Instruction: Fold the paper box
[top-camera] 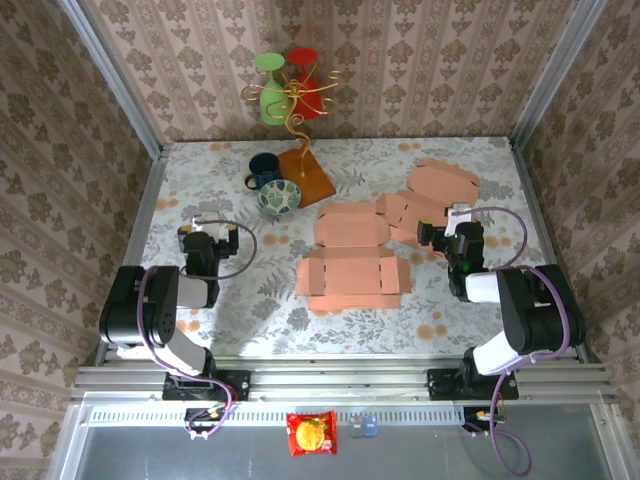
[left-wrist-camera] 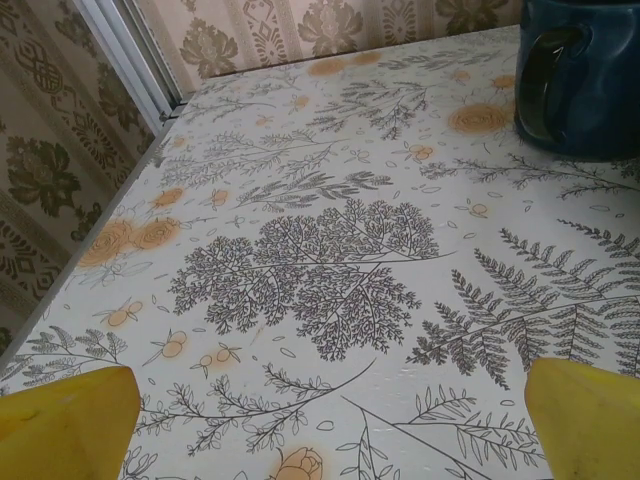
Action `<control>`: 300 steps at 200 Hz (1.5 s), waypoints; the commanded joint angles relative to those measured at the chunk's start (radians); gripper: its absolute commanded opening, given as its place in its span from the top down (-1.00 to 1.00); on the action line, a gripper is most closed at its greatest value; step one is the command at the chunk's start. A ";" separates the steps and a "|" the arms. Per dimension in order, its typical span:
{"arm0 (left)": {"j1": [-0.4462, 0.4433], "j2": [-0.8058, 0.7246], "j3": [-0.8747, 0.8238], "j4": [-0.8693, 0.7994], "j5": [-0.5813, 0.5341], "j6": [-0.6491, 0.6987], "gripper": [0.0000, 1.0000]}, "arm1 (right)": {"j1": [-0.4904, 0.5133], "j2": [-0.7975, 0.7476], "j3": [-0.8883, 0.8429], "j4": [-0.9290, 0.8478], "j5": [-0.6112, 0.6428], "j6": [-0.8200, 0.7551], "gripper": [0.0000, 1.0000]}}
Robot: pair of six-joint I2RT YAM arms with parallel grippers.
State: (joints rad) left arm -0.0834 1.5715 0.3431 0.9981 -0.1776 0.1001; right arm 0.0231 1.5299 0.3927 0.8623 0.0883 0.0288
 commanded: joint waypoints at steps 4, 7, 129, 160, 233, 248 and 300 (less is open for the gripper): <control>0.005 -0.009 0.012 0.000 -0.009 -0.017 -1.00 | -0.002 -0.001 0.016 -0.012 -0.023 -0.001 -1.00; 0.005 -0.008 0.013 0.001 -0.009 -0.017 -1.00 | -0.003 -0.001 0.016 -0.012 -0.022 -0.002 -1.00; 0.019 -0.011 0.018 -0.011 -0.048 -0.048 -1.00 | -0.003 -0.002 0.015 -0.009 -0.021 -0.001 -1.00; -0.049 -0.027 -0.098 0.221 -0.113 0.016 -1.00 | 0.020 -0.038 -0.040 0.070 0.025 -0.012 -1.00; -0.347 -0.517 0.243 -0.876 -0.555 -0.502 -1.00 | 0.068 -0.545 0.348 -1.000 0.361 0.554 -1.00; -0.174 -0.536 0.258 -0.965 -0.170 -0.813 -1.00 | 0.022 -0.546 0.443 -1.246 0.277 0.726 -1.00; -0.532 -0.476 0.394 -1.455 -0.010 -1.293 -0.80 | 0.115 -0.553 0.492 -1.534 -0.028 0.824 -0.71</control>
State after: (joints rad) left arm -0.4610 1.0760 0.7364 -0.0624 -0.3523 -0.7959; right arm 0.0700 0.9741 0.8967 -0.3325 0.1905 0.6949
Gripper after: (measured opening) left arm 0.940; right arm 0.910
